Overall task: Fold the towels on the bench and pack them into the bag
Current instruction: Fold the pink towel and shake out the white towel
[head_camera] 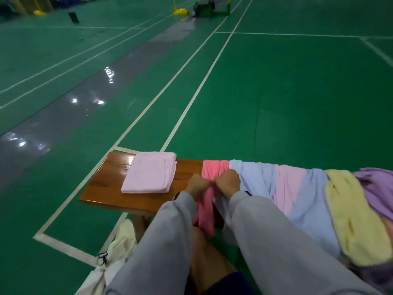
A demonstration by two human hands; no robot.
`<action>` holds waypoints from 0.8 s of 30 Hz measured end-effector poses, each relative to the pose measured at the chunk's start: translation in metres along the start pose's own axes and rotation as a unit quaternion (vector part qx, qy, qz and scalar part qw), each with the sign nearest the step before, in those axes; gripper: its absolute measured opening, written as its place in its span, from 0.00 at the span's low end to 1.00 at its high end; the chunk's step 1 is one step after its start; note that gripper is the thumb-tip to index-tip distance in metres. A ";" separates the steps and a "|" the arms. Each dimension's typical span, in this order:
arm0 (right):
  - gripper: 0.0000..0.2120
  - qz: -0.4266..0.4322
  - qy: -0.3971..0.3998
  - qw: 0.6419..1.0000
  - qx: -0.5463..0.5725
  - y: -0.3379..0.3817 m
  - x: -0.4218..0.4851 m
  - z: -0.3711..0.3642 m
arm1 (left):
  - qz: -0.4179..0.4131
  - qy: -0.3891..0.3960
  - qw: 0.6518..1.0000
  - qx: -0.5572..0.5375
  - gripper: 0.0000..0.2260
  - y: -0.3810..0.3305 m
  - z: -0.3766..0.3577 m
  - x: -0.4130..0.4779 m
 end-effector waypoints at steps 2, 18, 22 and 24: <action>0.19 -0.089 0.073 0.986 0.117 0.005 -0.003 -0.001 | 0.012 -0.024 0.998 -0.058 0.20 -0.004 0.004 -0.001; 0.10 -0.106 0.149 0.849 0.497 0.092 0.019 0.131 | -0.059 -0.176 0.927 -0.324 0.07 -0.103 0.141 -0.043; 0.18 -0.101 0.187 0.823 0.527 0.097 0.023 0.178 | -0.050 -0.226 0.887 -0.401 0.08 -0.104 0.184 -0.046; 0.14 -0.097 0.242 0.896 0.359 0.088 0.020 0.180 | -0.051 -0.199 0.909 -0.363 0.06 -0.105 0.190 -0.049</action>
Point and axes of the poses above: each hand's wrist, its own x-axis towards the middle knuckle, its own z-axis out of the back of the hand, y = z × x, the point moved 1 cm from there along x, towards the middle knuckle, and after that the axes turned 7 degrees about -y, right-handed, at the moved point
